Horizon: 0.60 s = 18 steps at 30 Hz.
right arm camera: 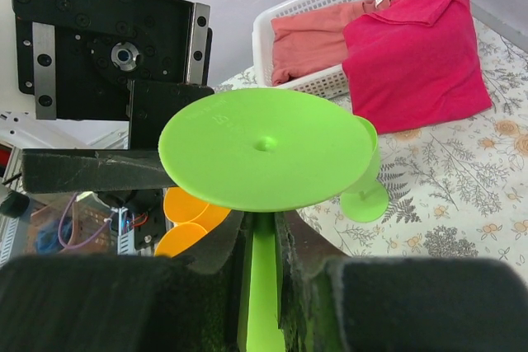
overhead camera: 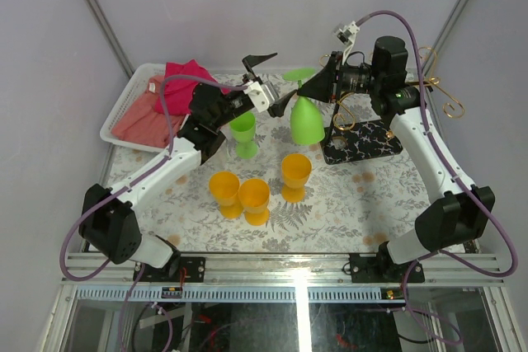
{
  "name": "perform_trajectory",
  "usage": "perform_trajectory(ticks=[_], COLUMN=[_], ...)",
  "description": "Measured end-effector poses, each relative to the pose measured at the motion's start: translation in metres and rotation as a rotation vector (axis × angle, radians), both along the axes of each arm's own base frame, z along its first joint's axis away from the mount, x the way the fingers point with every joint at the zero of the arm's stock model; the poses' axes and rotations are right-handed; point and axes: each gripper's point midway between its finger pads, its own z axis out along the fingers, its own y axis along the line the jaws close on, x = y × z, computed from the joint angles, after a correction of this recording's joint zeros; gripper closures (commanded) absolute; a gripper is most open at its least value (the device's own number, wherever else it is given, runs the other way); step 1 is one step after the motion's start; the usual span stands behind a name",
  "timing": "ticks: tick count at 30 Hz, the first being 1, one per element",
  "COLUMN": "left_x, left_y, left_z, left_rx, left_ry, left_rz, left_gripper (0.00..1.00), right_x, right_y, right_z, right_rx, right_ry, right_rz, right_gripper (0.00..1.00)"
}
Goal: Place the wine glass upside down on the wine glass rack
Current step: Place the wine glass at the center of the board.
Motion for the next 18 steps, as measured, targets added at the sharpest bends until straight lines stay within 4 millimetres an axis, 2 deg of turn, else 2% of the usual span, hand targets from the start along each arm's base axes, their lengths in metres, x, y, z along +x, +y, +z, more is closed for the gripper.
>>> perform_trajectory(ticks=[1, 2, 6, 8, 10, 13, 18], left_x=[-0.0001, -0.0002, -0.0005, -0.0009, -0.0016, -0.0016, -0.0018], left_y=[-0.0001, -0.0002, -0.001, -0.0016, -0.0022, -0.0023, -0.0028], left_z=[-0.0001, -0.0004, -0.003, -0.0038, -0.0047, -0.0051, -0.007], left_rx=[0.0, 0.0, 0.006, 0.009, 0.013, 0.014, 0.017], left_ry=[0.001, 0.002, 0.012, 0.013, 0.014, 0.015, 0.023], left_rz=[-0.001, -0.002, -0.006, -0.009, -0.014, -0.014, -0.018], left_gripper=[0.03, 0.09, 0.47, 0.62, 0.68, 0.71, 0.83], right_x=[-0.0002, -0.0003, 0.0005, -0.0004, -0.0013, -0.0022, -0.0015], right_y=[0.0001, 0.0001, 0.0004, 0.0014, 0.0028, 0.0041, 0.0052], right_z=[-0.0001, -0.0002, -0.0021, -0.0039, -0.0042, -0.0043, -0.0047], right_rx=[-0.002, -0.003, -0.01, -0.015, -0.016, -0.016, -0.02], right_ry=[-0.001, -0.003, 0.0, 0.007, 0.007, 0.005, 0.002], right_rz=[0.0, 0.0, -0.008, -0.007, -0.003, 0.001, 0.001], right_gripper=[1.0, 1.0, 1.0, 1.0, 1.0, 1.0, 1.0])
